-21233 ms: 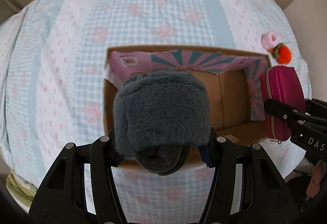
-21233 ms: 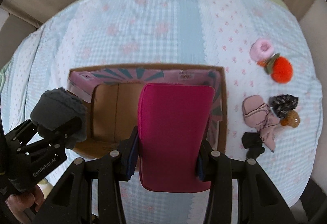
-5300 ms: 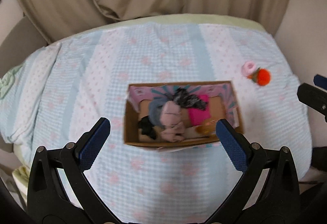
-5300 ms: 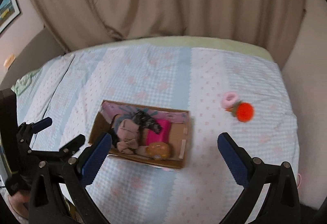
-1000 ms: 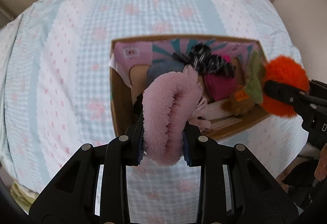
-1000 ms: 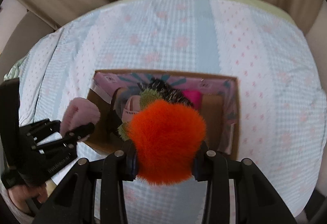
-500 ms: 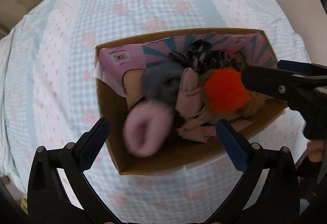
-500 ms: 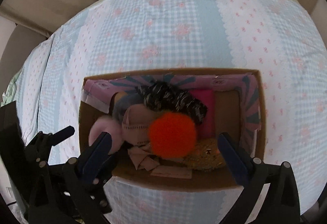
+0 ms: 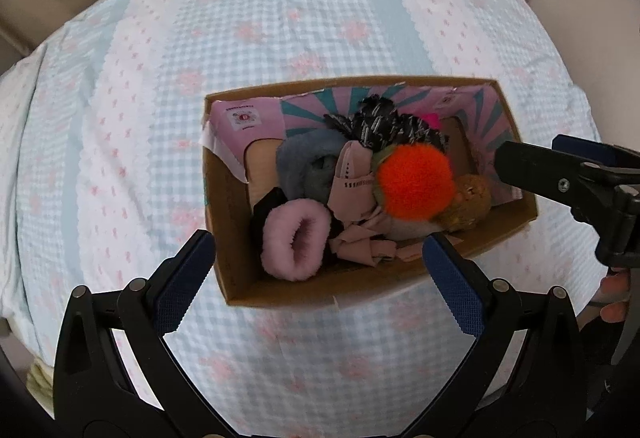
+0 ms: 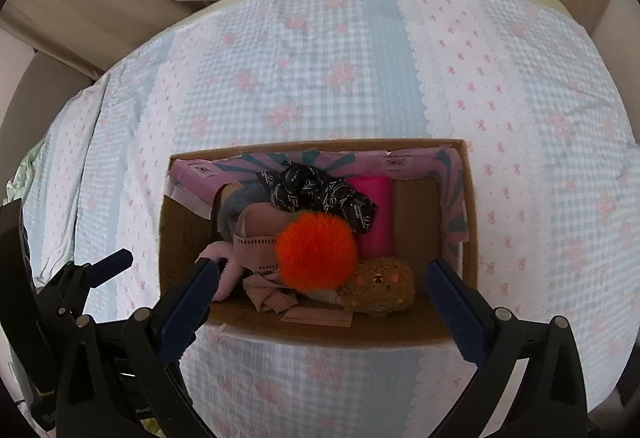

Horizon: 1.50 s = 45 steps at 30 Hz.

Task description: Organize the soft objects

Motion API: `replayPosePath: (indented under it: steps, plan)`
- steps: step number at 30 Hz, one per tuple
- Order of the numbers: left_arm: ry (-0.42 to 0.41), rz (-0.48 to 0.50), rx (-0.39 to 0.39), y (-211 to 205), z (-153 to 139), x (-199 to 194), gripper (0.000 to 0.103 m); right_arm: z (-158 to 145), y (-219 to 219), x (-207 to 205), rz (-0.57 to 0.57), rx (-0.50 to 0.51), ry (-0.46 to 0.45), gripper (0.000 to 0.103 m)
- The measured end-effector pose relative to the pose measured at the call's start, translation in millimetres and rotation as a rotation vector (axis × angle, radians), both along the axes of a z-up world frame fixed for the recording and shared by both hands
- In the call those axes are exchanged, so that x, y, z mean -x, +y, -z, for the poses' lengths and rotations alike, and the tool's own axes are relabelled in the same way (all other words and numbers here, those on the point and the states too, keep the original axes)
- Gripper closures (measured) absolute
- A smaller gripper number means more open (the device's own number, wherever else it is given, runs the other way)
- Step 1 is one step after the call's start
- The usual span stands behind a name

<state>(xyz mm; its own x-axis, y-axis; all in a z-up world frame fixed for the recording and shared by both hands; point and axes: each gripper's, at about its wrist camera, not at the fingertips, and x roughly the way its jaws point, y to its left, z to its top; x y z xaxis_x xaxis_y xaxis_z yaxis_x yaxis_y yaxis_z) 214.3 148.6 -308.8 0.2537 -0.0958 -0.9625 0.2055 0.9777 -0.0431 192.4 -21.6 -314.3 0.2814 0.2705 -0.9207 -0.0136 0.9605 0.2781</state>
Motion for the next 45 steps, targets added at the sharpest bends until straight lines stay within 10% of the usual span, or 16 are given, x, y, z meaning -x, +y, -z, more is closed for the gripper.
replayPosePath:
  steps: [26, 45]
  plan:
    - [-0.571, -0.136, 0.110, -53.8, -286.3, 132.5, 0.000, -248.1, -116.5, 152.2, 0.089, 0.211, -0.482, 0.000]
    - [-0.715, -0.128, 0.131, -87.5, -325.6, 209.4, 0.000, -297.2, -150.5, 226.7, 0.155, 0.224, -0.696, 0.000]
